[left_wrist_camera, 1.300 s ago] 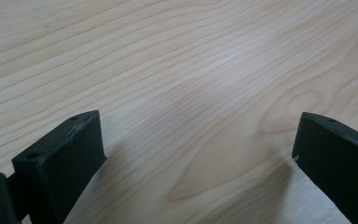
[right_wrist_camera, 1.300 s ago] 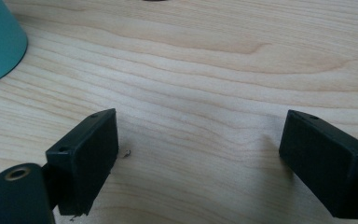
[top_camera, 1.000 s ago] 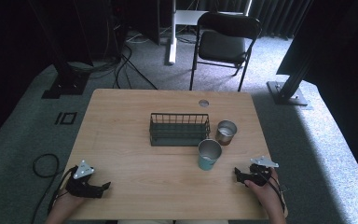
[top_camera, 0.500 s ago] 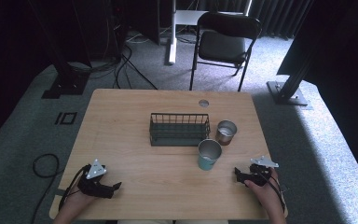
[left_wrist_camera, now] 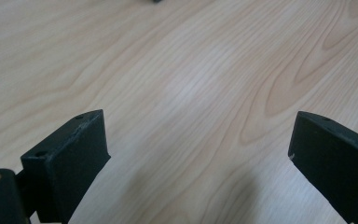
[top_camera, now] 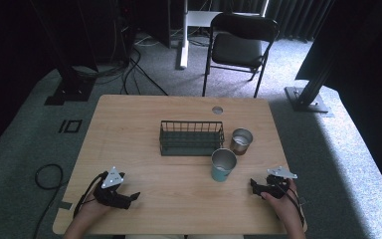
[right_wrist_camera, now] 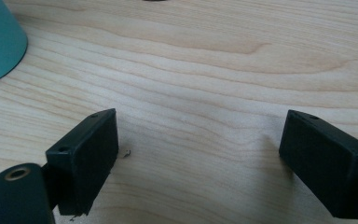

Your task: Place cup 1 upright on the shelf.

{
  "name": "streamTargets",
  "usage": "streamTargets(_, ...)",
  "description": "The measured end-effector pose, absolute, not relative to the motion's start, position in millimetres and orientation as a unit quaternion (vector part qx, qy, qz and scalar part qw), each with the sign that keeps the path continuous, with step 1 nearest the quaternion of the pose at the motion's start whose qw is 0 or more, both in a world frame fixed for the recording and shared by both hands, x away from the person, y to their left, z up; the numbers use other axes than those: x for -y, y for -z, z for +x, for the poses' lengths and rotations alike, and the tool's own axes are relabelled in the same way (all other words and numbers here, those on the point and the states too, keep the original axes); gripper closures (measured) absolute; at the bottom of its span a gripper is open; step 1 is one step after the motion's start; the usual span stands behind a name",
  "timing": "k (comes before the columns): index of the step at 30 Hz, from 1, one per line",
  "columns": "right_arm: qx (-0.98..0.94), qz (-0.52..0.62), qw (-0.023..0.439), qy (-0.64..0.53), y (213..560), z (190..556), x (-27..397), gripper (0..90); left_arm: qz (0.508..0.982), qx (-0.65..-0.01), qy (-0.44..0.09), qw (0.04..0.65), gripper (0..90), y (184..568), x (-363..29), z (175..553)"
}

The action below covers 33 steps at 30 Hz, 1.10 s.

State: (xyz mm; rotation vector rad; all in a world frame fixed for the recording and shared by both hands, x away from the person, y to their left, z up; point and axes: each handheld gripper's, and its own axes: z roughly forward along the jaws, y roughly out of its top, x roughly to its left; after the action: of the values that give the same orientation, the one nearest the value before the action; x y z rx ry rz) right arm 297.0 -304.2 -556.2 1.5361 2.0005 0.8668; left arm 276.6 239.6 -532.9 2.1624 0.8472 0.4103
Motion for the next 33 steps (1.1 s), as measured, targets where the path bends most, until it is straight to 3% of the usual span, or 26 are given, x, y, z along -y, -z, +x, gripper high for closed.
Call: streamTargets(33,-0.729,0.560,0.235,-0.316,556.2,297.0,304.2,11.4,0.870,-0.238,-0.121,0.414,5.3,526.5,-158.9,296.4)
